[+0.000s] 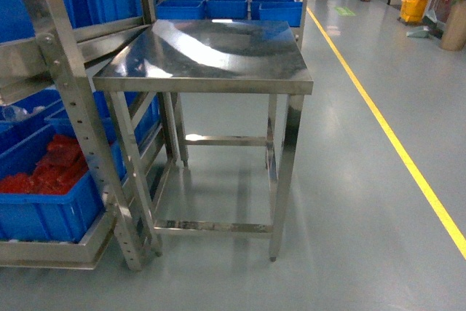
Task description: Sort blue parts and orange caps into right shelf containers
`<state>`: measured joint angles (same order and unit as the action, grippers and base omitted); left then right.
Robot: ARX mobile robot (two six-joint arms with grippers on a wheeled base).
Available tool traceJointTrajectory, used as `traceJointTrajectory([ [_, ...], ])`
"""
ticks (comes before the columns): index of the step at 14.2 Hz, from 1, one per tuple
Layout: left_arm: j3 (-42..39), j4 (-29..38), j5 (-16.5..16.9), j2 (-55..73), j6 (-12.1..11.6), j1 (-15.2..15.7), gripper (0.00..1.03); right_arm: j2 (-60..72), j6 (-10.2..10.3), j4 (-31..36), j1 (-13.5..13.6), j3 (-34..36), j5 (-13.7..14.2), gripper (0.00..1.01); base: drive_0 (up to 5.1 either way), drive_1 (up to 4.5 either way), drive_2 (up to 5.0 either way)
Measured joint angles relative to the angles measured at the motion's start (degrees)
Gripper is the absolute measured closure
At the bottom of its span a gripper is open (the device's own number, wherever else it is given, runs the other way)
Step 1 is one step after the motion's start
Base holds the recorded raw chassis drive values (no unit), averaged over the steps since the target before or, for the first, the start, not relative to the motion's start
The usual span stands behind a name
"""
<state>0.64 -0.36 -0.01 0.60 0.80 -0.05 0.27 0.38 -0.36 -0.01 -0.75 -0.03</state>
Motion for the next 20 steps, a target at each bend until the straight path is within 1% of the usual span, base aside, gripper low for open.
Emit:
traceJointTrajectory([
  [4, 0.0, -0.1, 0.1, 0.0, 0.0, 0.0, 0.61, 0.0, 0.0, -0.1, 0.0, 0.0, 0.0, 0.58, 0.0, 4.18, -4.1],
  [9, 0.0, 0.0, 0.0, 0.0, 0.0, 0.0, 0.61, 0.0, 0.0, 0.0, 0.0, 0.0, 0.2, 0.58, 0.0, 0.0, 0.0],
  [20, 0.0, -0.1, 0.0, 0.0, 0.0, 0.0, 0.61, 0.0, 0.0, 0.0, 0.0, 0.0, 0.2, 0.58, -5.0, 2.47, 2.5],
])
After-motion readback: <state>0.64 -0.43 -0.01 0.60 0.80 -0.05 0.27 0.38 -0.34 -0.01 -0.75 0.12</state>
